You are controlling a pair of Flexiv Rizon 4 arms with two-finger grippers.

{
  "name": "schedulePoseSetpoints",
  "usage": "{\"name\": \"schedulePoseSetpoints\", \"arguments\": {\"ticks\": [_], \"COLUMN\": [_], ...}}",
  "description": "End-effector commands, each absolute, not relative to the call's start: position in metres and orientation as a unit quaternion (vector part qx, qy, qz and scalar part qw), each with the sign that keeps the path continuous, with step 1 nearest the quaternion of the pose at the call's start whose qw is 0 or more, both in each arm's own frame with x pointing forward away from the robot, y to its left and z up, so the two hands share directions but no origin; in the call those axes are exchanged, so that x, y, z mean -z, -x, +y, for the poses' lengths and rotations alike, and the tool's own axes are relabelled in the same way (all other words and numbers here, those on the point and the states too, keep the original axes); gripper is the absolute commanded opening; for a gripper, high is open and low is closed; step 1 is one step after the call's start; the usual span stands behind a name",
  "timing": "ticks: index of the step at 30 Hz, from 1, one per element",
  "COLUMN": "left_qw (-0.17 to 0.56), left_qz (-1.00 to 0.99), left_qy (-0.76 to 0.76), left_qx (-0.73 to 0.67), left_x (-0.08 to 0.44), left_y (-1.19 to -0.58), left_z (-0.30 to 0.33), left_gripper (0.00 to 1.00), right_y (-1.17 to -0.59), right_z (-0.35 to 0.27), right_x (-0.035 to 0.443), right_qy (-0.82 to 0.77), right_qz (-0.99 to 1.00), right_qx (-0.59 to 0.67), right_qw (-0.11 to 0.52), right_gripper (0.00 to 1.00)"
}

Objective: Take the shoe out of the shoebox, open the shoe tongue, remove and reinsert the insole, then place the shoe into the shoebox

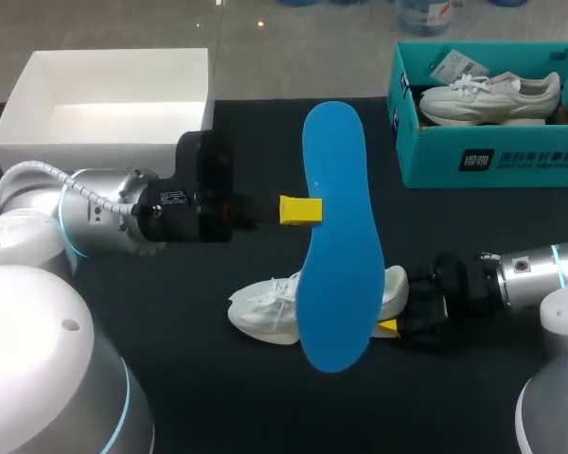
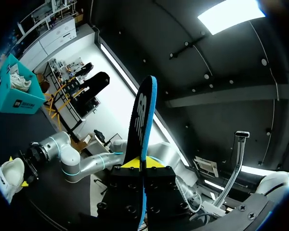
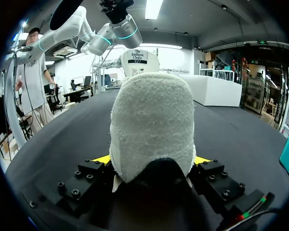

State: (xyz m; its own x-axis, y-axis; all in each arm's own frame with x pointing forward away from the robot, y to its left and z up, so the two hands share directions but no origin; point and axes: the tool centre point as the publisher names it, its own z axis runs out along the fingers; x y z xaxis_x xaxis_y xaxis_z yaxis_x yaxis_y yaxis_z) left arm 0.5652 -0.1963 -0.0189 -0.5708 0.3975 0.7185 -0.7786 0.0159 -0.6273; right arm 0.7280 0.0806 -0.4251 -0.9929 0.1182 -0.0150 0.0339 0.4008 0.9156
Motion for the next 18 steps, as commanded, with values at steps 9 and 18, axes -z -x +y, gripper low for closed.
{"name": "schedulePoseSetpoints", "arguments": {"ticks": [9,18], "left_qw": [0.431,0.431], "left_qz": [-0.566,-0.566], "left_qy": [-0.169,-0.169], "left_qx": [-0.682,-0.682], "left_x": [0.020,0.020], "left_y": [-0.563,-0.563], "left_z": [-0.196,-0.196], "left_gripper": [0.00,0.00], "right_y": [-0.727,-0.723], "right_z": [0.083,0.077], "right_x": [0.428,0.417], "right_qy": [-0.049,-0.062], "right_qz": [0.840,0.865], "right_qx": [-0.540,-0.499], "right_qw": [0.034,0.003], "right_gripper": [1.00,1.00]}}
